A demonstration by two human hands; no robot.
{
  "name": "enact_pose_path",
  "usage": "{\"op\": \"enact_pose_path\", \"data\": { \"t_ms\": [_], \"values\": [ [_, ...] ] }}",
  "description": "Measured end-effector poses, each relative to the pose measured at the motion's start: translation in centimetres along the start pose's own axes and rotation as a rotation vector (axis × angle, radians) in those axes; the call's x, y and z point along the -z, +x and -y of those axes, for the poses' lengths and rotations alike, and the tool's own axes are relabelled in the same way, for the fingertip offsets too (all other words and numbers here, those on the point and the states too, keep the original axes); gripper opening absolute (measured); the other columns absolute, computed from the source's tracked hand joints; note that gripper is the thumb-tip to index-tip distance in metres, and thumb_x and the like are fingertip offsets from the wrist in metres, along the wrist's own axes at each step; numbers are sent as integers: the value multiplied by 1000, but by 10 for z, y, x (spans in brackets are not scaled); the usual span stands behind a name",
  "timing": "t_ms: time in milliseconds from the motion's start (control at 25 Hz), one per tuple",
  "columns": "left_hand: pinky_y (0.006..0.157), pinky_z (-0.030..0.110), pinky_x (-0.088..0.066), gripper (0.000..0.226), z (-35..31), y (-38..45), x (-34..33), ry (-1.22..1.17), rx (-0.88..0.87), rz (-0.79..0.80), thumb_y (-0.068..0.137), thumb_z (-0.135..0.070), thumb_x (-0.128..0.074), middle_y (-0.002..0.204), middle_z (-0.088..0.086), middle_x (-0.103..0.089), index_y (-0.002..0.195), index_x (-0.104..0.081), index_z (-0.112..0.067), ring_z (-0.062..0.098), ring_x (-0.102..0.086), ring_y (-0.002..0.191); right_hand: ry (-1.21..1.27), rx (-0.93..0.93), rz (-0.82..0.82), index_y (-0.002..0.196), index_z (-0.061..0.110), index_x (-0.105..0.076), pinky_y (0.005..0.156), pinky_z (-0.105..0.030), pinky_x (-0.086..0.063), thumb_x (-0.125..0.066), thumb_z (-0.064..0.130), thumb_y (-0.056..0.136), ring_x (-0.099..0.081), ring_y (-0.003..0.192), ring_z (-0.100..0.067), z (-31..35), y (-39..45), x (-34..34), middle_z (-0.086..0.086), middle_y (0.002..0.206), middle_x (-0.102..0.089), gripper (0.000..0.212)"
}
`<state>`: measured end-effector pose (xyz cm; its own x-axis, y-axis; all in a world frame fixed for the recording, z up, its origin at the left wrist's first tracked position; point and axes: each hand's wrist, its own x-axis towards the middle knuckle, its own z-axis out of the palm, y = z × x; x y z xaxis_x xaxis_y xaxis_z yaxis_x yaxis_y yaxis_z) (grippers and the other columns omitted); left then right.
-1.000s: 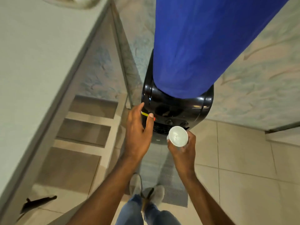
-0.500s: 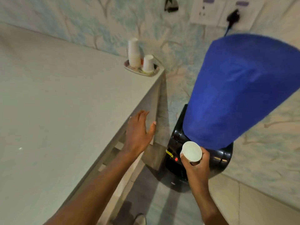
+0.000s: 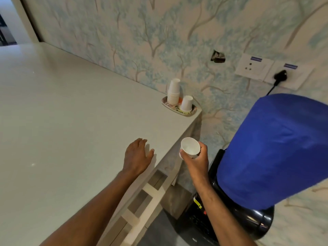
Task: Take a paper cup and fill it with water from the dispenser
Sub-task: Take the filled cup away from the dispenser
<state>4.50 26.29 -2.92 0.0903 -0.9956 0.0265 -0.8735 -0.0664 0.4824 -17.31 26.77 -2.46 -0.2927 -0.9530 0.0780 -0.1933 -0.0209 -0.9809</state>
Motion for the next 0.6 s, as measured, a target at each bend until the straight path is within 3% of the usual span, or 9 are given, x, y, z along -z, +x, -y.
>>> {"op": "enact_pose_path", "data": {
  "t_ms": [120,480,600],
  "values": [
    [129,44,-35,66,18,7,1,82,13,49,107,-44,-61,167,15,-48,159,-45,-7,34,-45,155,3,-6,28,127,24,-51,81,-21,-50,-87,27,75,-59,107,-12,8,20,-30,4,119,-61,63],
    [131,44,-33,64,28,12,-6,260,-50,88,111,-53,-48,170,15,-43,160,-44,-11,33,-42,158,-129,-19,139,136,21,-47,73,-10,-44,-87,29,75,-56,115,-17,2,47,-89,-3,132,-58,73],
    [134,44,-28,67,28,13,-7,291,-50,85,112,-55,-43,175,14,-37,164,-39,-12,32,-36,162,-156,-17,148,136,23,-47,77,-15,-48,-87,30,76,-56,115,-18,-1,46,-99,-3,133,-57,72]
  ]
}}
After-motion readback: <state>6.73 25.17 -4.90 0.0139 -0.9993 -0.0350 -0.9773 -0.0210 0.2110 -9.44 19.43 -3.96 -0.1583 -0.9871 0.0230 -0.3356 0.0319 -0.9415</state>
